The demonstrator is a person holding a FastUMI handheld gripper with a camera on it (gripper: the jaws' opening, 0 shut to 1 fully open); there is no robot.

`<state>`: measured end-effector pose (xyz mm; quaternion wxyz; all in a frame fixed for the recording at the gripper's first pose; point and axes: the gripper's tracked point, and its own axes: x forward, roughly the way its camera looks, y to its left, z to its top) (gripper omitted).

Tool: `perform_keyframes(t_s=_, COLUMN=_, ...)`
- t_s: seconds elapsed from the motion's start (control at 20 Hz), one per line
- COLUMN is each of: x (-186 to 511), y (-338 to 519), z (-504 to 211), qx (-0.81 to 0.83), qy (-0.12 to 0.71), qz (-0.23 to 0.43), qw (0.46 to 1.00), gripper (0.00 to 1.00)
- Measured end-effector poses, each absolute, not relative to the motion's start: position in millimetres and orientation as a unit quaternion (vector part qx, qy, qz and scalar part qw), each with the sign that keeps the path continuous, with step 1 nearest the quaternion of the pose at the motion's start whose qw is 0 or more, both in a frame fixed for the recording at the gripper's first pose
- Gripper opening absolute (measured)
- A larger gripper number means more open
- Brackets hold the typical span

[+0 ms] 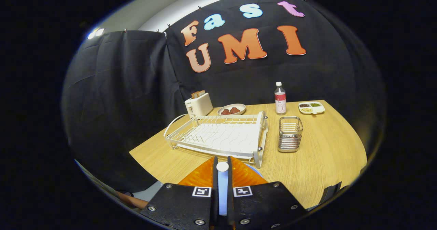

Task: Take the plate from the dish rack, then take the spoon from the basket and place it into the plate.

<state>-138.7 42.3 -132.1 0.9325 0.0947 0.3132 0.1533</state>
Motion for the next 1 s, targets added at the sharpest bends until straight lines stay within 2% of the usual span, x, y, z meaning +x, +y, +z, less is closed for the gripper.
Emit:
perform_keyframes(t_s=0.3, x=-139, y=41, z=-166, qx=0.105, qy=0.340, qz=0.149, qw=0.923, gripper=0.10)
perform_keyframes(t_s=0.45, x=-141, y=47, z=-169, qx=0.104, qy=0.341, qz=0.162, qw=0.920, gripper=0.16)
perform_keyframes(t_s=0.5, x=-140, y=47, z=-171, qx=0.099, qy=0.340, qz=0.161, qw=0.921, gripper=0.22)
perform_keyframes(t_s=0.65, x=-138, y=45, z=-175, qx=0.092, qy=0.342, qz=0.155, qw=0.922, gripper=0.25)
perform_keyframes(t_s=0.75, x=-133, y=43, z=-170, qx=0.087, qy=0.333, qz=0.149, qw=0.927, gripper=0.30)
perform_keyframes(t_s=1.0, x=-113, y=38, z=-154, qx=0.060, qy=0.298, qz=0.127, qw=0.944, gripper=0.56)
